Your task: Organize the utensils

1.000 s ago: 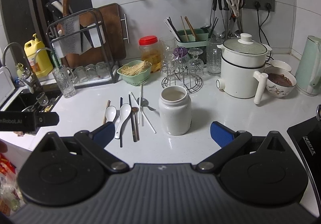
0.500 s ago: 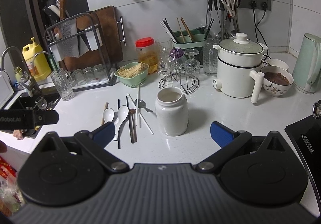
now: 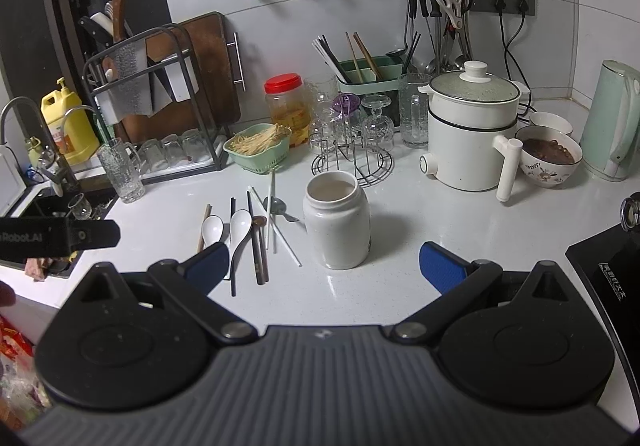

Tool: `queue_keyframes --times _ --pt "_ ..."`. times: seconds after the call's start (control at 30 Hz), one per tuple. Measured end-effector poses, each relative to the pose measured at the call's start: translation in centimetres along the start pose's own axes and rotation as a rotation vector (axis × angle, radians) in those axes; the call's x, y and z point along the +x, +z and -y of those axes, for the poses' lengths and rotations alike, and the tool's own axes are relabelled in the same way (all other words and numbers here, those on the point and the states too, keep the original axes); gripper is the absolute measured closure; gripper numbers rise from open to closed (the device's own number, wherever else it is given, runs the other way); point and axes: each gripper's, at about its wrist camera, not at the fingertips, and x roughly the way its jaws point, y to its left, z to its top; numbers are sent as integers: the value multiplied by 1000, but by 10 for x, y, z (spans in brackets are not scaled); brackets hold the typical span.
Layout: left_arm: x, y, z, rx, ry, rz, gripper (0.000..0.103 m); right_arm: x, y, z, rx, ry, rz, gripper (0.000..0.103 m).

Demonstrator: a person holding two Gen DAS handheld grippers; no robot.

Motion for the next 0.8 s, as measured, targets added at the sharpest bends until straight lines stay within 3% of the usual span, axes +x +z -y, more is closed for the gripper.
queue_keyframes --times 0.8 --pt "11 1 1 -5 -9 -18 3 8 -5 0 9 -4 -33 0"
